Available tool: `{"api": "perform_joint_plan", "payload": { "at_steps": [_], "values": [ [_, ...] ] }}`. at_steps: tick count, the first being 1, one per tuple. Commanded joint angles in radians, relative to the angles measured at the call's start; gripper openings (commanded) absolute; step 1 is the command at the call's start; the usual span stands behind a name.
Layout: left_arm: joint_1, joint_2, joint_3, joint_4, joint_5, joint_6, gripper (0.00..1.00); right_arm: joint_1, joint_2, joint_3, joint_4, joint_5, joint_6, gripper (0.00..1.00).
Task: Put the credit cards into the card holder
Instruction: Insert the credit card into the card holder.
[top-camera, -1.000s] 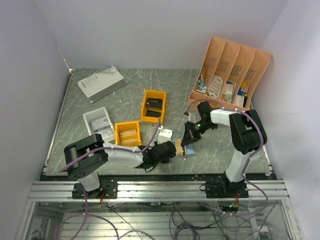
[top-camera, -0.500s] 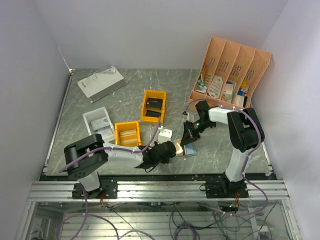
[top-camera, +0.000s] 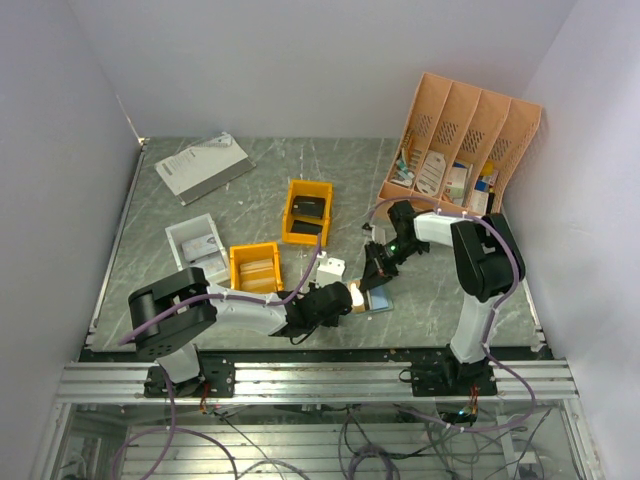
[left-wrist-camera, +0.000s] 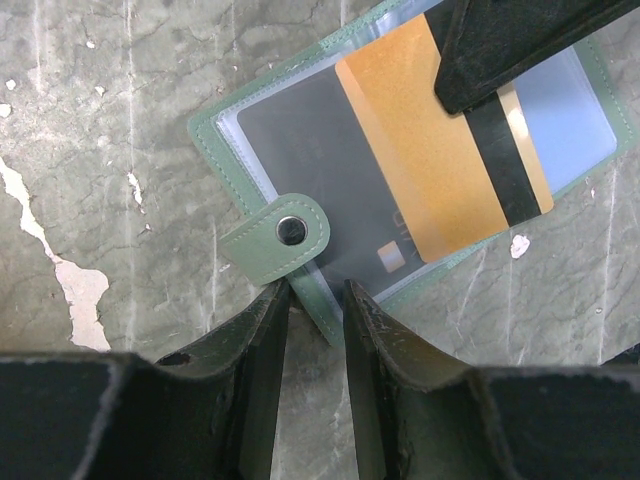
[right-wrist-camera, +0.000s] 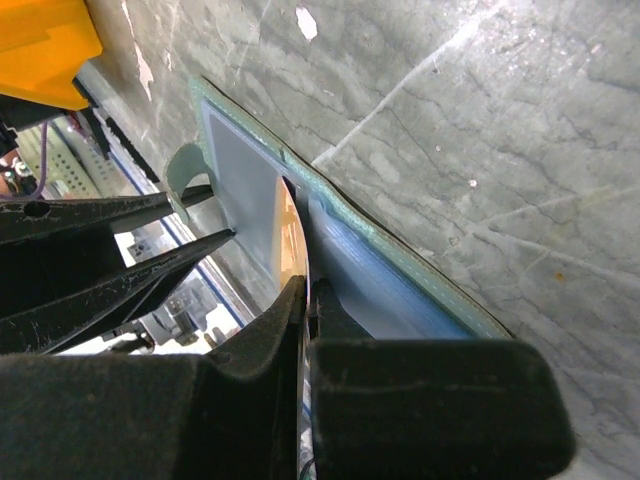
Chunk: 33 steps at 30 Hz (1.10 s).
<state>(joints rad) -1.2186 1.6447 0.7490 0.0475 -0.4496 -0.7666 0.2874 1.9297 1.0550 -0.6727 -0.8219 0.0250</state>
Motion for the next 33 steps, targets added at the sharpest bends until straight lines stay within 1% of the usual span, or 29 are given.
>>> {"api": "perform_joint_plan", "payload": {
  "at_steps": [1, 13, 20, 24, 28, 33],
  "values": [
    [0.007, 0.026, 0.016, -0.020, -0.015, 0.006, 0.39, 0.019, 0.047, 0.011, 0.006, 0.081, -0.033, 0.00],
    [0.007, 0.025, 0.017, -0.019, -0.015, 0.006, 0.39, 0.034, 0.069, 0.029, 0.003, 0.061, -0.037, 0.01],
    [0.007, 0.021, 0.019, -0.019, -0.014, 0.008, 0.39, 0.040, 0.084, 0.046, -0.004, 0.059, -0.042, 0.09],
    [0.007, 0.008, 0.019, -0.025, -0.018, 0.006, 0.39, 0.040, 0.082, 0.055, -0.010, 0.065, -0.047, 0.20],
    [0.005, -0.080, 0.016, -0.043, -0.005, 0.002, 0.39, 0.041, 0.066, 0.050, -0.005, 0.072, -0.047, 0.27],
    [0.004, -0.225, 0.015, -0.048, 0.039, 0.012, 0.40, 0.039, 0.068, 0.054, -0.006, 0.073, -0.046, 0.28]
  ]
}}
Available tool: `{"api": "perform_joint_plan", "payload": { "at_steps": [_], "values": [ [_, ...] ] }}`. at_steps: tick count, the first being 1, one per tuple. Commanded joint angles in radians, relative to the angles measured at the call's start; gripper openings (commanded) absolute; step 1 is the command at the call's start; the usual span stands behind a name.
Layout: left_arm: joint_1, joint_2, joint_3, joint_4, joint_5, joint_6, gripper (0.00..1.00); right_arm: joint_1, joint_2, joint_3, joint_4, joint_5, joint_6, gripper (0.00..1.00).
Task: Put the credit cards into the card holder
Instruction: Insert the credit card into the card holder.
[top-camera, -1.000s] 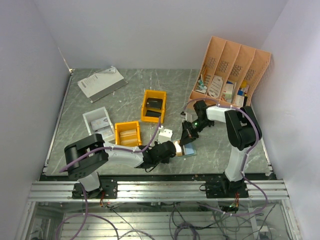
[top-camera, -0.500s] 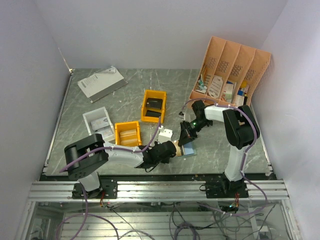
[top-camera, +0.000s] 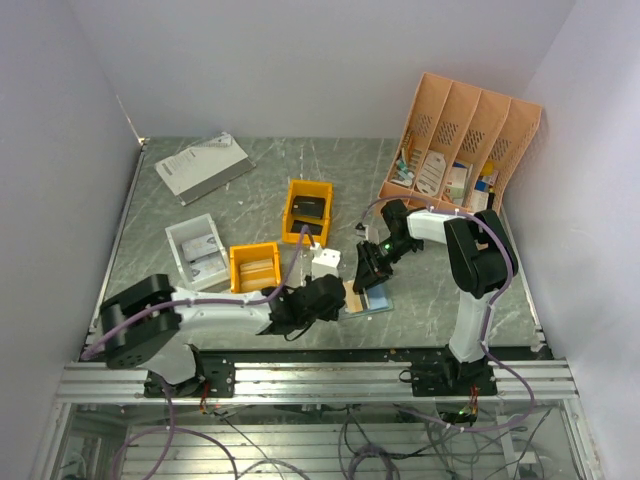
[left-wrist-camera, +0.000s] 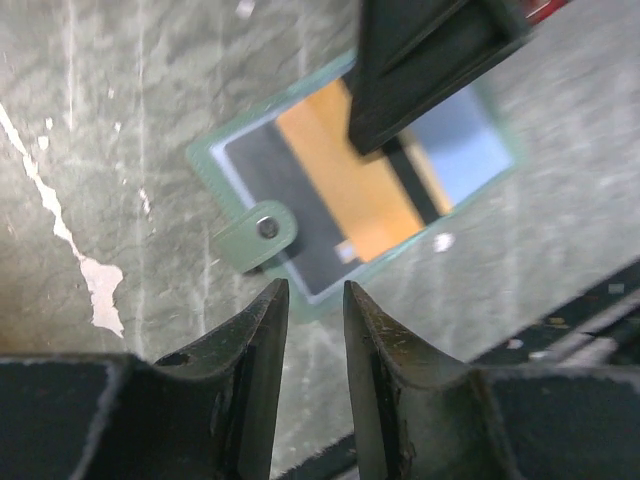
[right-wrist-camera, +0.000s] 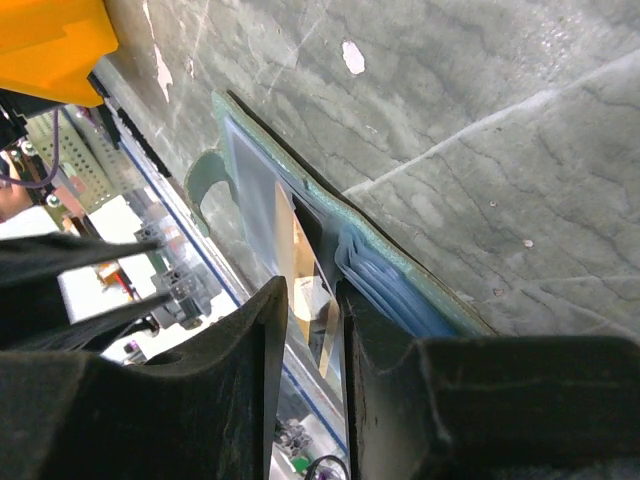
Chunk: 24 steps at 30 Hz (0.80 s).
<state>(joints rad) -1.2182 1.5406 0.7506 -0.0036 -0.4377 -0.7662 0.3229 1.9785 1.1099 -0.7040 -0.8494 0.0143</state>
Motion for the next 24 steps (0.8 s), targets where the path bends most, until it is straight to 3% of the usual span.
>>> {"api": "perform_joint_plan", "payload": {
  "at_steps": [1, 7, 11, 20, 24],
  "values": [
    [0.003, -0.139, 0.015, 0.012, 0.042, 0.009, 0.40, 0.005, 0.021, -0.001, 0.025, 0.101, -0.036, 0.28],
    [-0.017, -0.102, 0.055, 0.159, 0.132, -0.047, 0.42, 0.005, 0.034, 0.001, 0.025, 0.097, -0.037, 0.28],
    [-0.075, 0.033, 0.145, 0.195, 0.076, -0.088, 0.41, 0.004, 0.036, 0.005, 0.023, 0.098, -0.040, 0.28],
    [-0.122, 0.317, 0.398, -0.045, -0.109, -0.186, 0.39, 0.004, 0.036, 0.001, 0.023, 0.093, -0.039, 0.28],
    [-0.121, 0.370, 0.471, -0.125, -0.188, -0.200, 0.38, 0.005, 0.031, -0.002, 0.028, 0.093, -0.039, 0.29]
  ]
}}
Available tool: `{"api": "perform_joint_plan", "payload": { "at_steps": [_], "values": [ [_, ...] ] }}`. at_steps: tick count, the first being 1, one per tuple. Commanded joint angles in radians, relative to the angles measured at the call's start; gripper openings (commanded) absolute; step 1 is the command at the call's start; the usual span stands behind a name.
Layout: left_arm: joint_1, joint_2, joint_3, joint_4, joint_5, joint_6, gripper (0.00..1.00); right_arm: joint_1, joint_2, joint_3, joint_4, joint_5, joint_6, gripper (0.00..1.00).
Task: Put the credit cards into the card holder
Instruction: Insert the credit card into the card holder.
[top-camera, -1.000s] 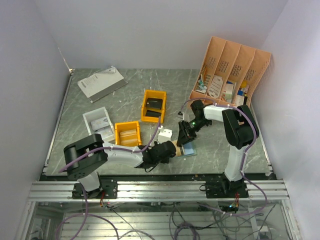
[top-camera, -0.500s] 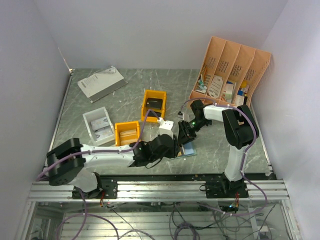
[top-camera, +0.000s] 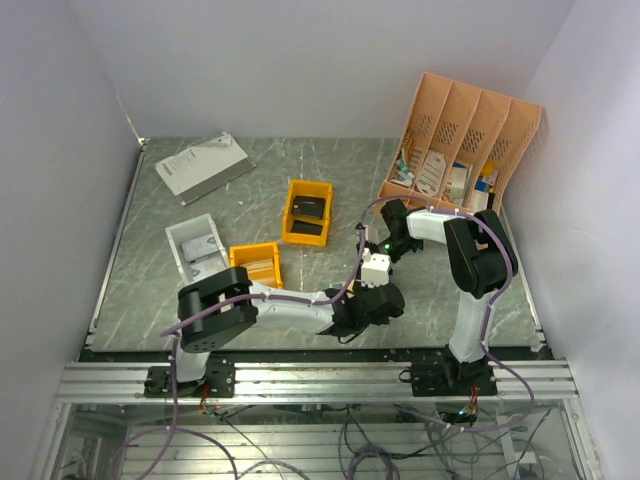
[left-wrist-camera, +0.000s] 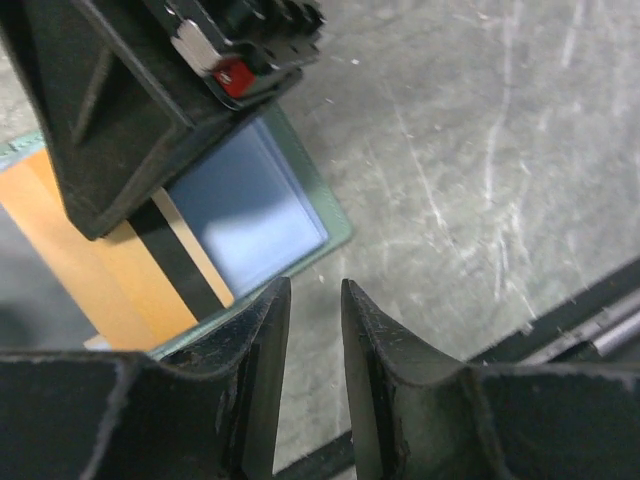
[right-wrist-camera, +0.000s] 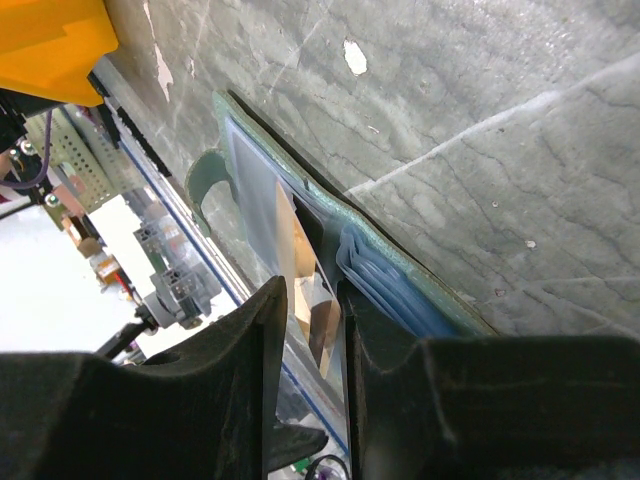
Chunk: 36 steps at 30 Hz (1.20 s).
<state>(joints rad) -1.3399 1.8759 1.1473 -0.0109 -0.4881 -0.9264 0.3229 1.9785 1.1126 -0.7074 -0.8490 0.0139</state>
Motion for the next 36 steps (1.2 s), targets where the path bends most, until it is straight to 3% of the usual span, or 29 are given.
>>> {"api": "perform_joint_plan", "payload": {
  "at_steps": [1, 14, 30, 36],
  "values": [
    [0.001, 0.049, 0.090, -0.137, -0.152, -0.043, 0.38, 0.004, 0.032, -0.005, 0.030, 0.094, -0.038, 0.29],
    [0.043, 0.161, 0.184, -0.209, -0.149, -0.075, 0.37, 0.004, 0.036, -0.005, 0.030, 0.096, -0.040, 0.29],
    [0.071, 0.130, 0.145, -0.269, -0.198, -0.134, 0.37, 0.005, 0.036, -0.002, 0.028, 0.093, -0.041, 0.30],
    [0.071, 0.108, 0.121, -0.286, -0.221, -0.154, 0.37, 0.004, 0.033, 0.004, 0.023, 0.090, -0.043, 0.37]
  ]
}}
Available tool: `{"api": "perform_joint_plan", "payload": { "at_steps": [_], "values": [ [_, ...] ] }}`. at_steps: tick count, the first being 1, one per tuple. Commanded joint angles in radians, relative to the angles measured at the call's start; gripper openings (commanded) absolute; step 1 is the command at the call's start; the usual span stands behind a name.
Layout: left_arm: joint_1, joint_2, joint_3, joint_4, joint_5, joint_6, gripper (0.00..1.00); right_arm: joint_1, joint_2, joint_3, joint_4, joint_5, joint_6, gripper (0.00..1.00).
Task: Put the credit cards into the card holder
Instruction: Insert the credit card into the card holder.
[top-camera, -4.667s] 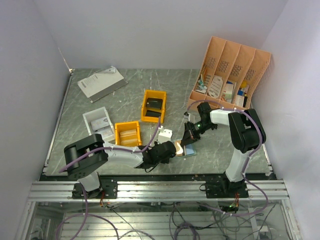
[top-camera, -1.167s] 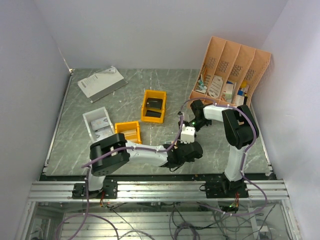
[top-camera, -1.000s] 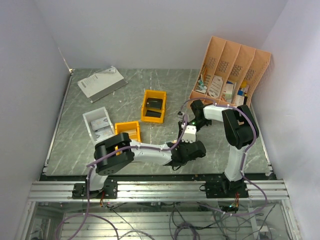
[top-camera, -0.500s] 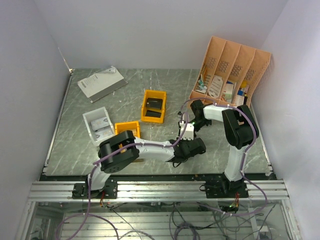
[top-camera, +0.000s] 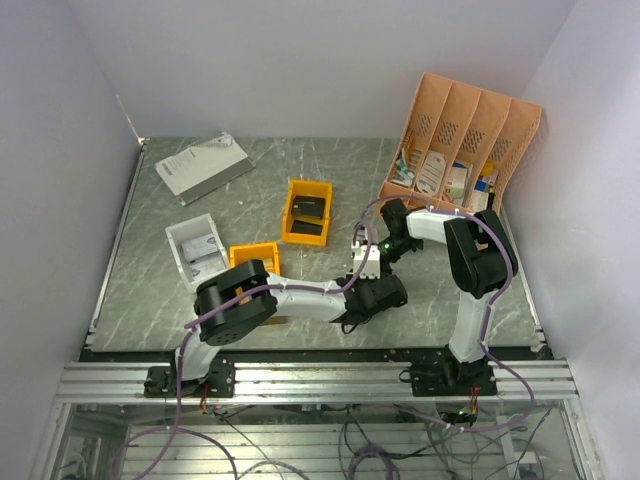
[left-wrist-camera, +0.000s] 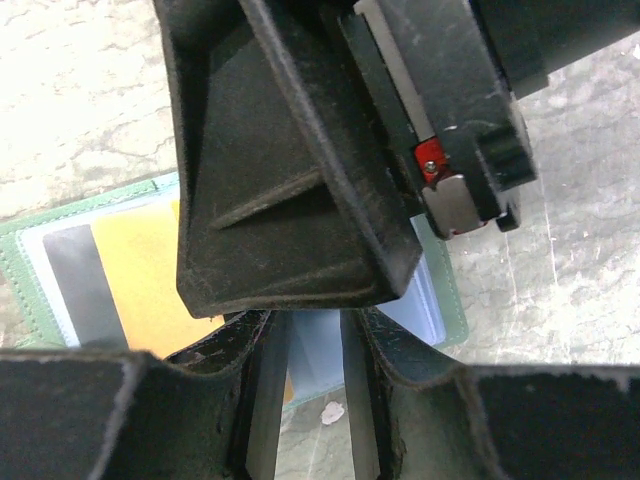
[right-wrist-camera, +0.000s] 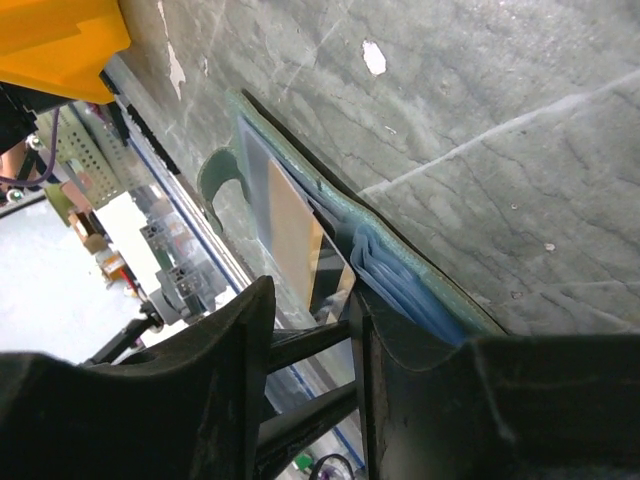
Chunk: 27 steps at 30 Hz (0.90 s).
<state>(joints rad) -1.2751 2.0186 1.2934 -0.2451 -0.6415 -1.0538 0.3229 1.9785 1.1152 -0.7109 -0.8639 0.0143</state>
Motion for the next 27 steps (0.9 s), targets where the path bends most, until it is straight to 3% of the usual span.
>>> {"api": "perform_joint_plan", "payload": {
  "at_steps": [1, 27],
  "values": [
    [0.006, -0.038, -0.027, -0.057, -0.070, -0.029, 0.37, 0.004, 0.031, 0.001, 0.026, 0.103, -0.045, 0.38],
    [0.017, -0.166, -0.066, -0.040, -0.071, 0.049, 0.37, -0.010, -0.119, -0.001, 0.029, 0.039, -0.065, 0.40]
  ]
}}
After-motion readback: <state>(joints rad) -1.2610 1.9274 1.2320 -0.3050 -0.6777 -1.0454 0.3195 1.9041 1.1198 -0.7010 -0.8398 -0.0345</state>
